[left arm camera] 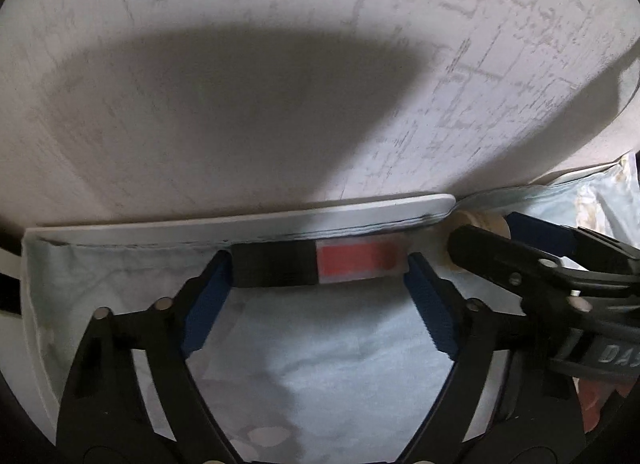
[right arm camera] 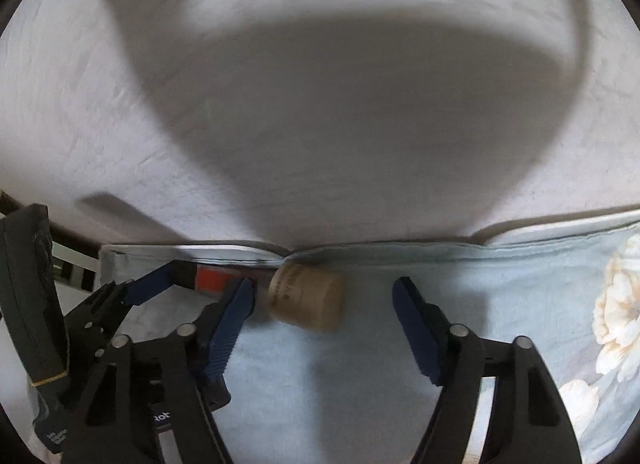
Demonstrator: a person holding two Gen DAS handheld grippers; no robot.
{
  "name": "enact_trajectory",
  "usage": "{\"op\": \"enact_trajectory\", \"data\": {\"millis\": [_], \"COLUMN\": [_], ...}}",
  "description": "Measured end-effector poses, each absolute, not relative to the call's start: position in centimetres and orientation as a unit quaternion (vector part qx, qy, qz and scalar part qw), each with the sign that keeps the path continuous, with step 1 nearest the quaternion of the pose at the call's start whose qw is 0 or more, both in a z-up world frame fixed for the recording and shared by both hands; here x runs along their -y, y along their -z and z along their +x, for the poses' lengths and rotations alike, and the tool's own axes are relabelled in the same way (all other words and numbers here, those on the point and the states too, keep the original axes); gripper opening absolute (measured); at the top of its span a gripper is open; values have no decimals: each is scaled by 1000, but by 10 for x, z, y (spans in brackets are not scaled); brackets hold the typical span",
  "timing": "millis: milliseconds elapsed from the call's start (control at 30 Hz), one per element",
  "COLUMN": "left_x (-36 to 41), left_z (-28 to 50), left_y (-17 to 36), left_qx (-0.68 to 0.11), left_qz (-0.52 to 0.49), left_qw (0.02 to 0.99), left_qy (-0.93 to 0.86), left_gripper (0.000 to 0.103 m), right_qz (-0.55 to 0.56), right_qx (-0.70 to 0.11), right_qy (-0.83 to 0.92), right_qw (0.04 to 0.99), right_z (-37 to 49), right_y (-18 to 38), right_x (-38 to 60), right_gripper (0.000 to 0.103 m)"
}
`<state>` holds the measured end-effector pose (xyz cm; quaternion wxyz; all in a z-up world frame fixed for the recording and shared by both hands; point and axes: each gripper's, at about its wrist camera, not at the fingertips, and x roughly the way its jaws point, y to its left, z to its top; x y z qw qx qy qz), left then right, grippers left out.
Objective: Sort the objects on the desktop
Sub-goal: 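Grasp red-black lipstick with left tool while right tool grasps beige cork jar, then carry lipstick with left tool while right tool carries cork jar over box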
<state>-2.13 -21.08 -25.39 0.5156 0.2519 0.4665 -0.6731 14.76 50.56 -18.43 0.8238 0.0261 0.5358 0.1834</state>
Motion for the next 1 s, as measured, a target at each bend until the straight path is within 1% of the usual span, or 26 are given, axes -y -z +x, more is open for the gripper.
{"op": "enact_trajectory", "data": {"millis": [33, 67, 100, 133, 200, 333, 400, 733, 867, 1000], "left_x": [210, 209, 208, 207, 205, 202, 201, 189, 176, 160], "left_z": [-22, -23, -23, -24, -24, -23, -22, -12, -3, 10], "left_y": [254, 254, 254, 254, 254, 254, 254, 248, 230, 204], "left_qx": [-463, -460, -458, -454, -451, -449, -449, -455, -444, -430], "left_qz": [252, 253, 254, 256, 256, 255, 253, 255, 257, 253], "left_qw": [518, 520, 521, 523, 523, 525, 524, 512, 511, 516], "left_qy": [674, 674, 674, 675, 676, 677, 678, 683, 690, 696], "left_gripper": [83, 83, 83, 83, 83, 83, 83, 83, 83, 83], "right_qz": [18, 14, 10, 3, -2, -8, -7, 3, 3, -2], "right_qx": [-533, -532, -530, -528, -528, -526, -527, -537, -533, -520], "right_qy": [-179, -178, -175, -174, -174, -171, -171, -173, -176, -186], "right_qw": [826, 828, 830, 831, 831, 833, 833, 826, 828, 834], "right_z": [147, 146, 145, 144, 144, 144, 144, 139, 130, 121], "right_y": [184, 185, 185, 185, 186, 186, 186, 176, 158, 128], "right_x": [-507, -508, -508, -509, -509, -505, -501, -479, -468, -456], "right_gripper": [61, 57, 50, 48, 33, 30, 25, 25, 25, 25]}}
